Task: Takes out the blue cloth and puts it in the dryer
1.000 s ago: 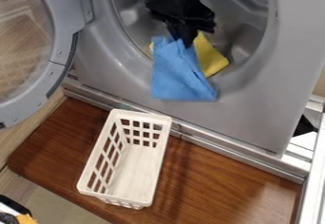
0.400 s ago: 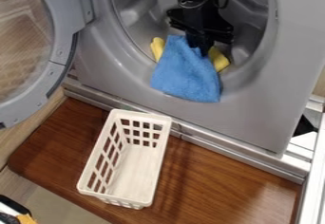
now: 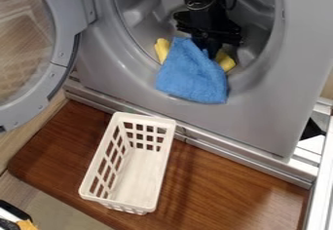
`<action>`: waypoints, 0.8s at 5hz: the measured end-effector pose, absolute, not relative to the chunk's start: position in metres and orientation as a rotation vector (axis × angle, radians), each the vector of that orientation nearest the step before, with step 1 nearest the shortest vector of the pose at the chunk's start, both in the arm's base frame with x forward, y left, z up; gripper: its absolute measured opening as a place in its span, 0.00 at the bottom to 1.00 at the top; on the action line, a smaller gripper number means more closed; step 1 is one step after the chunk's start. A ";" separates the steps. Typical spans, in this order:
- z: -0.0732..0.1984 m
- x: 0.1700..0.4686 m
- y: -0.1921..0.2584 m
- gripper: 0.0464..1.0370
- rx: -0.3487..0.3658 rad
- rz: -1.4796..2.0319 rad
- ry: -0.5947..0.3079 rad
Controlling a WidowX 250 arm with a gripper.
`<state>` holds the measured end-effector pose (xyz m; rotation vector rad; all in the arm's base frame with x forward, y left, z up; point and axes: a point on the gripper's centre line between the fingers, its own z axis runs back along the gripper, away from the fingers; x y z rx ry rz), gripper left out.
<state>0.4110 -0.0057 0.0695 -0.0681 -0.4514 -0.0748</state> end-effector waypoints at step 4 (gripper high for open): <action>0.060 0.397 -0.001 0.97 -0.085 -0.039 -0.426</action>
